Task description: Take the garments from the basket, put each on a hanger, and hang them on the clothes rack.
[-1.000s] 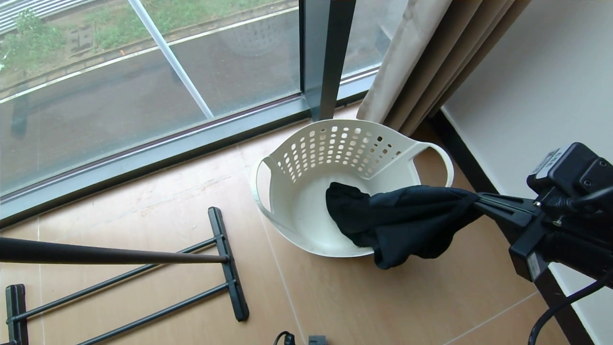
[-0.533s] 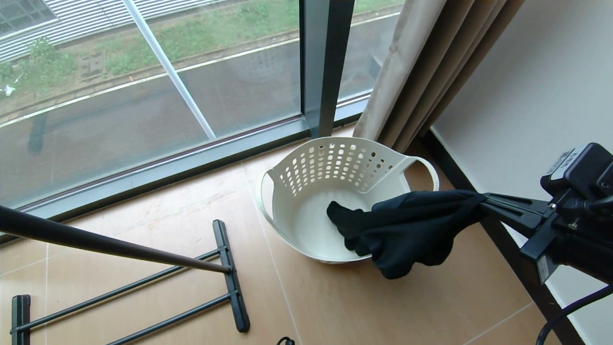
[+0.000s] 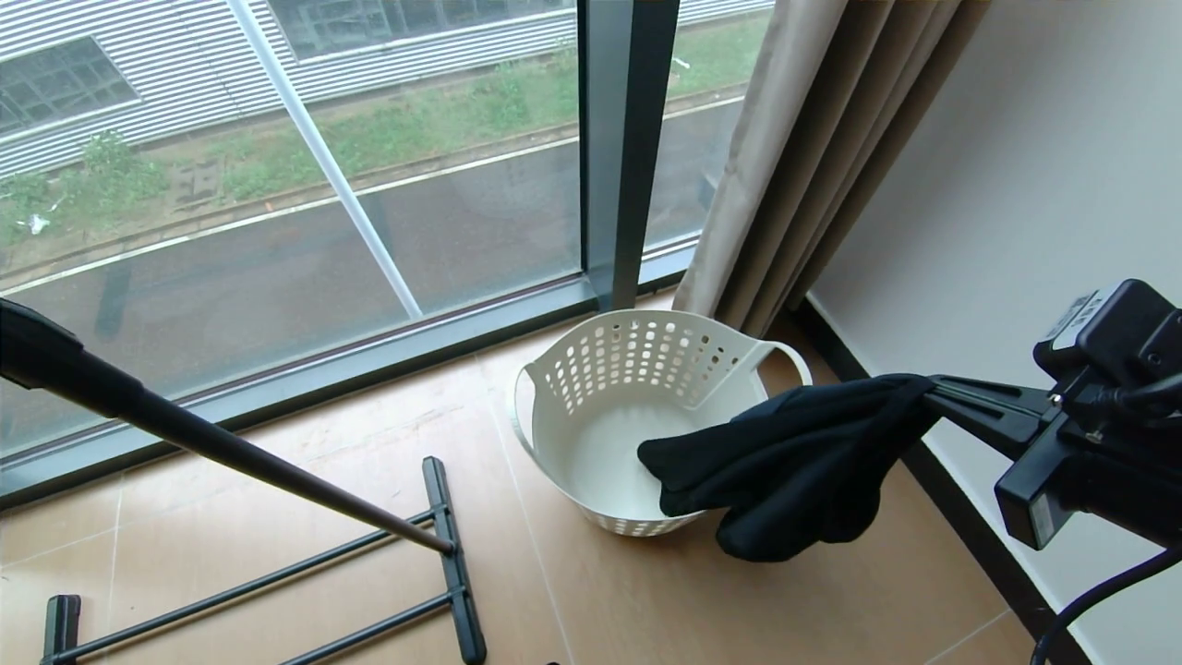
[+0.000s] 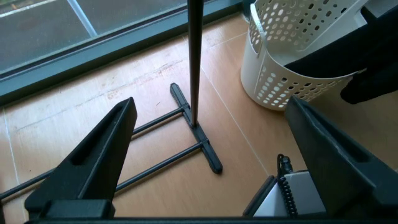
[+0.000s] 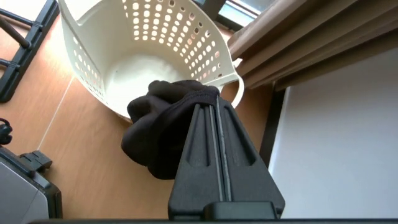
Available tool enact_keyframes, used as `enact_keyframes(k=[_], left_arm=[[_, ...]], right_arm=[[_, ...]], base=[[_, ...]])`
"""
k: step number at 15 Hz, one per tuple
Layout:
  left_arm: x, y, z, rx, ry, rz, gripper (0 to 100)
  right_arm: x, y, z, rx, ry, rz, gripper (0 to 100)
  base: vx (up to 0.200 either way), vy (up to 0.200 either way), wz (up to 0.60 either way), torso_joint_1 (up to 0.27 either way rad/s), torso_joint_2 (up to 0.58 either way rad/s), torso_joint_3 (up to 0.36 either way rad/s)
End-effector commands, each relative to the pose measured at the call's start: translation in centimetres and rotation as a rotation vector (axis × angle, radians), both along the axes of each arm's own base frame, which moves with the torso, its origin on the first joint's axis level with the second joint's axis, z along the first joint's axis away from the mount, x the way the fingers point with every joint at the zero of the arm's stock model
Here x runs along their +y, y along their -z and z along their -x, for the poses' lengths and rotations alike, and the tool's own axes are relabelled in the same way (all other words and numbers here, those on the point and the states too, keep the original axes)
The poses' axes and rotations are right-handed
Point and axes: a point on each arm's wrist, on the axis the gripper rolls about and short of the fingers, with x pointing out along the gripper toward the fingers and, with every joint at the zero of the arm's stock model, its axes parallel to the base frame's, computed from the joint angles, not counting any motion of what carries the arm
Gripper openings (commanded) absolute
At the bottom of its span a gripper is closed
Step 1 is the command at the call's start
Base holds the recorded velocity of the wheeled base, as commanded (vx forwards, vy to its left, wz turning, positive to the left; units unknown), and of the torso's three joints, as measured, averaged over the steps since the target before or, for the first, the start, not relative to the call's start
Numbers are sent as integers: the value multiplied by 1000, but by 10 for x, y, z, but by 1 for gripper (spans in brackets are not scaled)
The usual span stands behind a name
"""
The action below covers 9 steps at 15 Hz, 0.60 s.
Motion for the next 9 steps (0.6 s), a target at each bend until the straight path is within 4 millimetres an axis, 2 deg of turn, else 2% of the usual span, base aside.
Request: enact_keyframes(k=[1, 9], left_arm=[[0, 0, 0, -1, 0, 0, 100], [0, 0, 0, -1, 0, 0, 100]], right_arm=[[0, 0, -1, 1, -1, 2, 0], [0, 1, 0, 3, 0, 5, 0]], base=[[0, 0, 0, 163, -452, -71], [0, 0, 0, 199, -486, -77]])
